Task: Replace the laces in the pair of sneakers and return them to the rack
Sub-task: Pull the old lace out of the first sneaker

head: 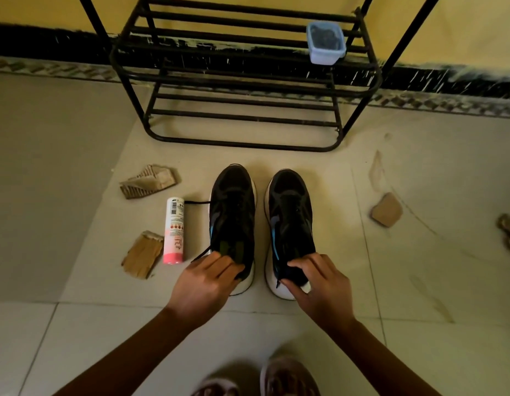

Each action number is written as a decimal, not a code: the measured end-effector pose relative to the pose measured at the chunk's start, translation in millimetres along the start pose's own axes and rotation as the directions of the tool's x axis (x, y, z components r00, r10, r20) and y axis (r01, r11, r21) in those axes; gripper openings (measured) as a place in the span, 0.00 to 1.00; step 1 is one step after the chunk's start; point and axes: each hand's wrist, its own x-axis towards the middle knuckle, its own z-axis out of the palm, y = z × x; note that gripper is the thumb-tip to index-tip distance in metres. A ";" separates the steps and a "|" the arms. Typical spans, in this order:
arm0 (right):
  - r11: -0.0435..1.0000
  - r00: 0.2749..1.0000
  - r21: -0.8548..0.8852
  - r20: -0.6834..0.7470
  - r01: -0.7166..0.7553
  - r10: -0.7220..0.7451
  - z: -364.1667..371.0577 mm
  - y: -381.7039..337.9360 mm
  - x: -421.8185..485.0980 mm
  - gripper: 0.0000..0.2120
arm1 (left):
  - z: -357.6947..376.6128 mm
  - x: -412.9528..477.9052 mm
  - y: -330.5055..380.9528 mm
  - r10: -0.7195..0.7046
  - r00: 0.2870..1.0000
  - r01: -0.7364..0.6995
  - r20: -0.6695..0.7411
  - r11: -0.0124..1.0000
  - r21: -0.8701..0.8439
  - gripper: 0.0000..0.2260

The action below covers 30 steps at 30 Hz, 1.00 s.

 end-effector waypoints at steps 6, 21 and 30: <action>0.998 0.999 0.047 -0.033 -0.037 0.039 -4.5 -1.6 2.9 0.15 | -15.7 7.8 3.5 -0.035 0.996 0.043 0.078 0.994 -0.102 0.12; 0.824 0.872 0.404 -0.114 -0.397 0.476 -29.5 29.4 60.7 0.09 | -32.7 125.5 10.8 -0.184 0.962 0.235 0.203 0.935 -0.266 0.08; 0.742 0.834 0.427 0.056 -0.517 0.548 -4.5 34.5 56.3 0.10 | 11.4 121.5 10.5 -0.356 0.865 0.479 0.353 0.794 -0.374 0.09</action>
